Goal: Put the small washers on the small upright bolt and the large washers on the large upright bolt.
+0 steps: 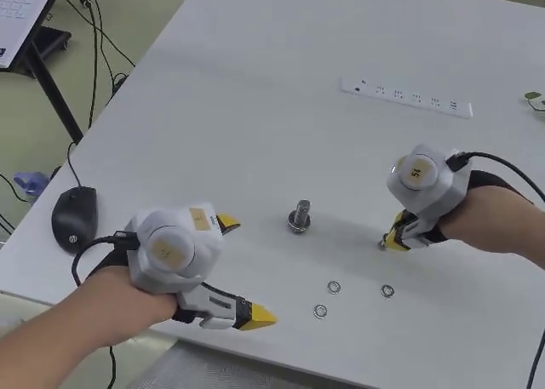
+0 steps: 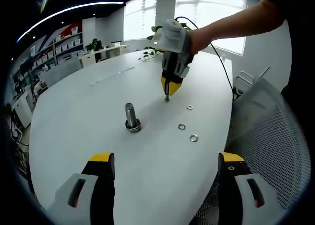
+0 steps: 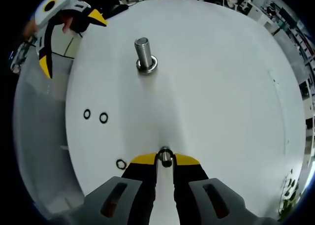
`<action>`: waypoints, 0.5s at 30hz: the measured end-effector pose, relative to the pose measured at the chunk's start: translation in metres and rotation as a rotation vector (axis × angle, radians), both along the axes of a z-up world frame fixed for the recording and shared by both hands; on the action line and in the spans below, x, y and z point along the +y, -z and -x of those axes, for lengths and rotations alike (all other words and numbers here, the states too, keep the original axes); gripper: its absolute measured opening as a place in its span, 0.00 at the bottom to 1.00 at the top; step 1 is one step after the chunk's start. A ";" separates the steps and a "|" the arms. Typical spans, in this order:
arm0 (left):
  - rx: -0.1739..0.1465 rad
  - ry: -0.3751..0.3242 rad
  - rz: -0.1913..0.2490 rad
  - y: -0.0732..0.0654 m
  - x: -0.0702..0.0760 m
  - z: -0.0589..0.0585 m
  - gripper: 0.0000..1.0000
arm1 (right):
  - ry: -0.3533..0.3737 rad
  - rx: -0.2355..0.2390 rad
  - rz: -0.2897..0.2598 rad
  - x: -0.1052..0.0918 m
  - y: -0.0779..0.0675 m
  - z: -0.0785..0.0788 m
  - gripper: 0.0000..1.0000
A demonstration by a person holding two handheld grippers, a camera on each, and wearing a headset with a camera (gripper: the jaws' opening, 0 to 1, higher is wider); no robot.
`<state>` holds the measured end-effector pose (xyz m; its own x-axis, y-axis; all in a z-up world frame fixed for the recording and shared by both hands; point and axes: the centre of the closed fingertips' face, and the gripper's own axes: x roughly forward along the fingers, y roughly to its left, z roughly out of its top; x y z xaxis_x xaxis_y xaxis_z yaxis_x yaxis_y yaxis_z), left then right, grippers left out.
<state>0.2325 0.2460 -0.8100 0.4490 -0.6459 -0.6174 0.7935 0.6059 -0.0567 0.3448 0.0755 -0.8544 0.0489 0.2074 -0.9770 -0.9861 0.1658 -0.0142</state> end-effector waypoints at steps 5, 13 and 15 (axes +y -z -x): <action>0.004 -0.005 0.001 0.001 0.001 0.000 0.86 | -0.007 0.009 0.012 0.001 0.006 0.001 0.13; 0.015 0.003 -0.006 0.005 0.002 0.002 0.84 | -0.033 0.004 0.038 -0.001 0.017 0.000 0.13; 0.017 0.002 -0.004 0.005 0.002 0.002 0.84 | -0.037 0.005 0.044 -0.002 0.018 0.000 0.13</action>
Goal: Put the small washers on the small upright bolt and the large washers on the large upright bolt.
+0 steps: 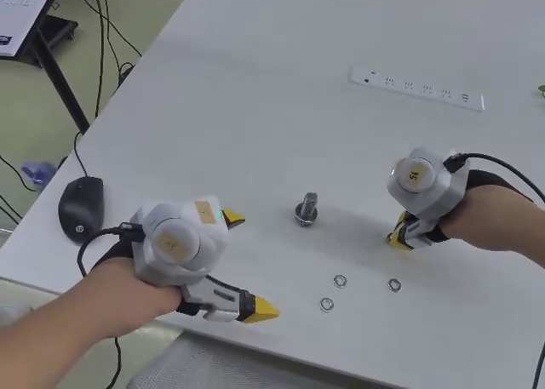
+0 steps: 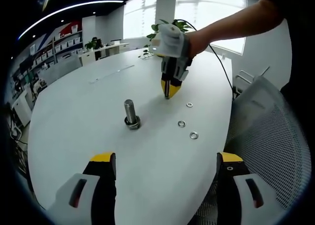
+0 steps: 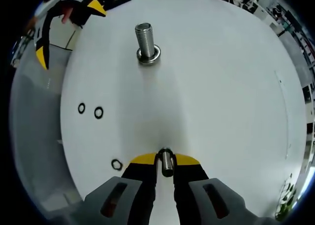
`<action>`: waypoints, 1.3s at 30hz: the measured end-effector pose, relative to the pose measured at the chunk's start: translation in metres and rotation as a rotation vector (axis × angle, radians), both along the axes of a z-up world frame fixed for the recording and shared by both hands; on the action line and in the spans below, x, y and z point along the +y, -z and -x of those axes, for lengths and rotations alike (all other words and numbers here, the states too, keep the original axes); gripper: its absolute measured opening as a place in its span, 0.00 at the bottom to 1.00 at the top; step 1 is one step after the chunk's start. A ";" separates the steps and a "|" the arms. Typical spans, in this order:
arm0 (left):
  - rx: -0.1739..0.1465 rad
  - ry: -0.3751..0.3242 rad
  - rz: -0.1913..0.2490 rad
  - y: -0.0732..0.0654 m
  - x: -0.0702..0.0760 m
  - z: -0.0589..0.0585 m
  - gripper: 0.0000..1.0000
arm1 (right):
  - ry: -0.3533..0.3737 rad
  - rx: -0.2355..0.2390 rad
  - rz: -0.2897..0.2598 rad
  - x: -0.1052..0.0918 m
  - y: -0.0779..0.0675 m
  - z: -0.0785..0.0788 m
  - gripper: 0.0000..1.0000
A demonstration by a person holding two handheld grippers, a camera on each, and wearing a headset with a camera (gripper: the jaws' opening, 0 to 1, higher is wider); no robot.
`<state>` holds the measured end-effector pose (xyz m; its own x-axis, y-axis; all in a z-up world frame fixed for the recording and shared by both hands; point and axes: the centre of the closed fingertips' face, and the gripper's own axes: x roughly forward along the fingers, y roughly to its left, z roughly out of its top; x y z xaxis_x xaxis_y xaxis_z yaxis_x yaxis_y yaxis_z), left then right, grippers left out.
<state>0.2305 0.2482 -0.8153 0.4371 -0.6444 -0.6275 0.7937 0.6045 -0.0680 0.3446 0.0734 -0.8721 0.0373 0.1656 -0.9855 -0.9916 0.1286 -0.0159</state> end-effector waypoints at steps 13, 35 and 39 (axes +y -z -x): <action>0.003 0.003 -0.005 0.001 0.001 0.000 0.82 | 0.013 0.008 0.009 0.000 0.002 -0.004 0.13; 0.007 0.004 -0.018 -0.002 0.002 0.009 0.80 | 0.032 -0.005 -0.014 -0.005 -0.014 0.001 0.22; 0.000 0.007 -0.019 -0.004 0.001 0.009 0.80 | 0.034 -0.016 -0.028 -0.007 -0.022 0.001 0.22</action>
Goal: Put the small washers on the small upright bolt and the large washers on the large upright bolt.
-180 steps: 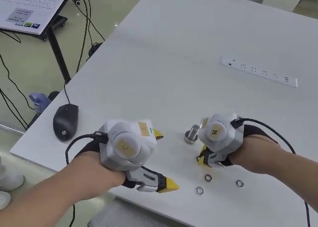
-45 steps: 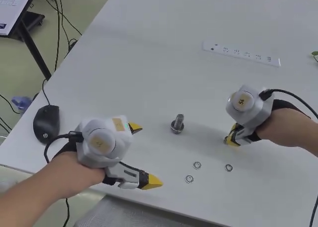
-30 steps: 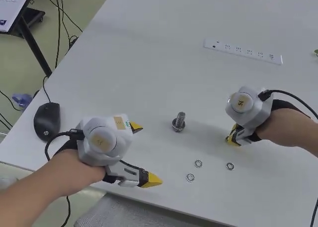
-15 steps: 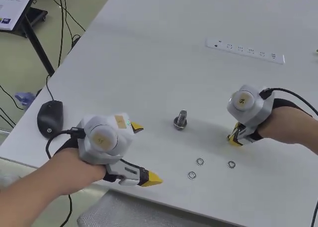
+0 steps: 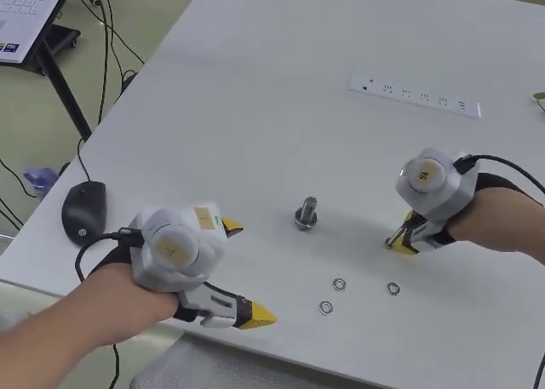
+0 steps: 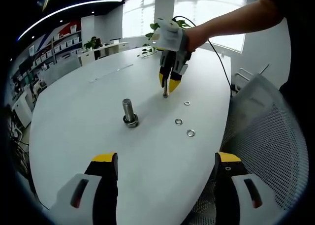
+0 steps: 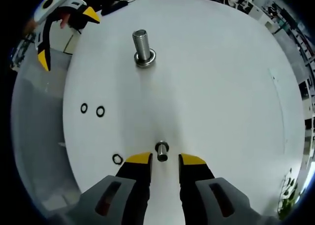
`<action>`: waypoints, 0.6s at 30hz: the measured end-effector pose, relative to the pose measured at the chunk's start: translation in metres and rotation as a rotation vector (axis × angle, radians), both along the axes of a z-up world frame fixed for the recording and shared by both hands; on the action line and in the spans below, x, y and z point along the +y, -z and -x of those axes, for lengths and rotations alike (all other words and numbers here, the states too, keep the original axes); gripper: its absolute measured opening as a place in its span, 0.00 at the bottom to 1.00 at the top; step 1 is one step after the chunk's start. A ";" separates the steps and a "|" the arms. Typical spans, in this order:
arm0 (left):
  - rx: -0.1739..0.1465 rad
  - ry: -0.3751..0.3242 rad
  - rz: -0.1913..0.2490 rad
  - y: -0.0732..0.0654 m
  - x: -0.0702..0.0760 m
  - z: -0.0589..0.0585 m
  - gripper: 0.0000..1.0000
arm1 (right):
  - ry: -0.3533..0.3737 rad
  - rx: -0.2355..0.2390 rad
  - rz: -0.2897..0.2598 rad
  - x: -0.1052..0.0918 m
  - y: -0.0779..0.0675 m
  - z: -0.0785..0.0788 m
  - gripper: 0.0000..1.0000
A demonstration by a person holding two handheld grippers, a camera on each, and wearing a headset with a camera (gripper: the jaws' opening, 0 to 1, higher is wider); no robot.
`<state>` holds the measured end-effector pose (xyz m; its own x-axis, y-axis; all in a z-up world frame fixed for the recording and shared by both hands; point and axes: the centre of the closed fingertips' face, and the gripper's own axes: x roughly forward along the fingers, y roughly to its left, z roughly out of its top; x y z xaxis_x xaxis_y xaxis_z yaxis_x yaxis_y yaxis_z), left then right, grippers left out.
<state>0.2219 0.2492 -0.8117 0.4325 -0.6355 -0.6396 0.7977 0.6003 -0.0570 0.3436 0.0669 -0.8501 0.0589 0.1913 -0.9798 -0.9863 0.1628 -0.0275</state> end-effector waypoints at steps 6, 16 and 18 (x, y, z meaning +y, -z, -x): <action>-0.004 0.009 -0.006 -0.002 -0.002 0.002 0.80 | -0.005 -0.025 -0.027 -0.003 -0.015 0.001 0.24; -0.021 0.015 -0.005 -0.007 -0.004 0.003 0.80 | -0.015 -0.036 -0.059 -0.011 -0.022 0.019 0.24; -0.018 0.012 -0.004 -0.007 -0.004 0.003 0.80 | -0.014 -0.034 -0.067 -0.010 -0.023 0.024 0.24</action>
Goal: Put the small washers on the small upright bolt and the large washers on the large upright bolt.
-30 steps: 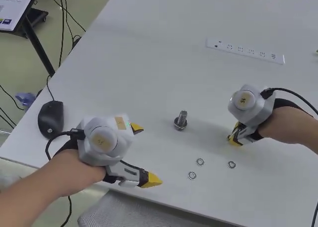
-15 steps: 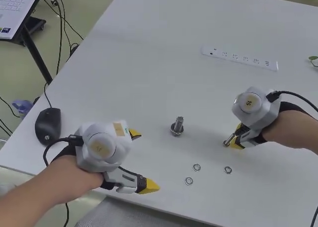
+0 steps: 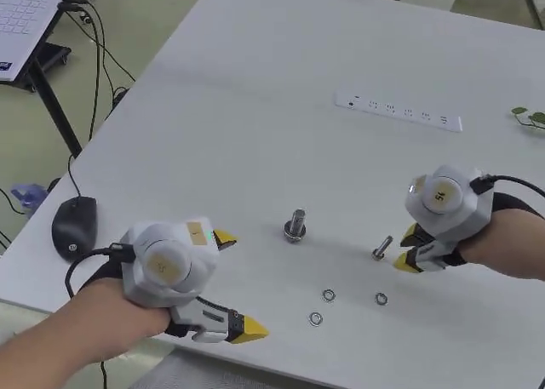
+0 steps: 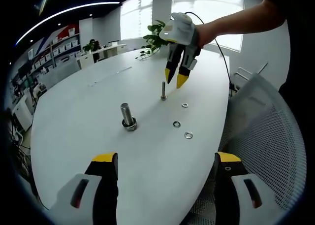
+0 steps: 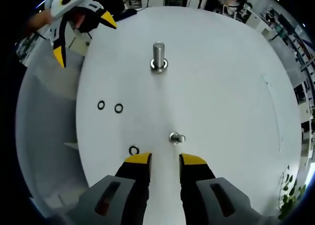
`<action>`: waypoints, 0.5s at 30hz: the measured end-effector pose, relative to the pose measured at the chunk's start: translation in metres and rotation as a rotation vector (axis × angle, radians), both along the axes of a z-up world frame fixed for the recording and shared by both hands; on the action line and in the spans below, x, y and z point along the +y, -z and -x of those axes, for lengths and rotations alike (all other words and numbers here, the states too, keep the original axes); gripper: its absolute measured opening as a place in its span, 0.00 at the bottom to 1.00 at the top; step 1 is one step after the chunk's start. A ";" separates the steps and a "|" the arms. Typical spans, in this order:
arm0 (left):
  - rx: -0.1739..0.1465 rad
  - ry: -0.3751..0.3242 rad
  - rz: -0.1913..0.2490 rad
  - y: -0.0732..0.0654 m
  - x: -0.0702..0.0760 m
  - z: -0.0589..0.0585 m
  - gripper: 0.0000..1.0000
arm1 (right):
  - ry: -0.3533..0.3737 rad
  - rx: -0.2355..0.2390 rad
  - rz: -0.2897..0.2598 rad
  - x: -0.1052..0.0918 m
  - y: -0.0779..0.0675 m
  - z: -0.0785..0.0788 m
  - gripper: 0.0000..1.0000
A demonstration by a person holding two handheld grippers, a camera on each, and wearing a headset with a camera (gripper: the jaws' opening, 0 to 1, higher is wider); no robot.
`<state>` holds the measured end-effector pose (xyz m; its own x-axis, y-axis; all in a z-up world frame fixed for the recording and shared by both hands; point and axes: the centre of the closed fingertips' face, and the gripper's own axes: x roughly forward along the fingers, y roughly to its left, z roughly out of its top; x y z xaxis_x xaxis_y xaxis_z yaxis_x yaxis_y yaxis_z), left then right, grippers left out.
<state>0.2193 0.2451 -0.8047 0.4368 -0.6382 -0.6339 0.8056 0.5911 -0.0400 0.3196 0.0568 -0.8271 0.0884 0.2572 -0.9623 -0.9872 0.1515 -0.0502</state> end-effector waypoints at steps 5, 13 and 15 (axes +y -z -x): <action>-0.005 0.000 -0.001 -0.002 -0.001 -0.001 0.80 | -0.013 0.006 -0.013 0.001 0.003 0.008 0.24; -0.005 0.002 -0.002 -0.001 -0.001 -0.001 0.80 | -0.039 0.022 -0.029 0.006 0.008 0.025 0.25; -0.005 0.002 -0.004 -0.001 -0.001 -0.001 0.80 | -0.044 0.025 -0.028 0.007 0.010 0.028 0.25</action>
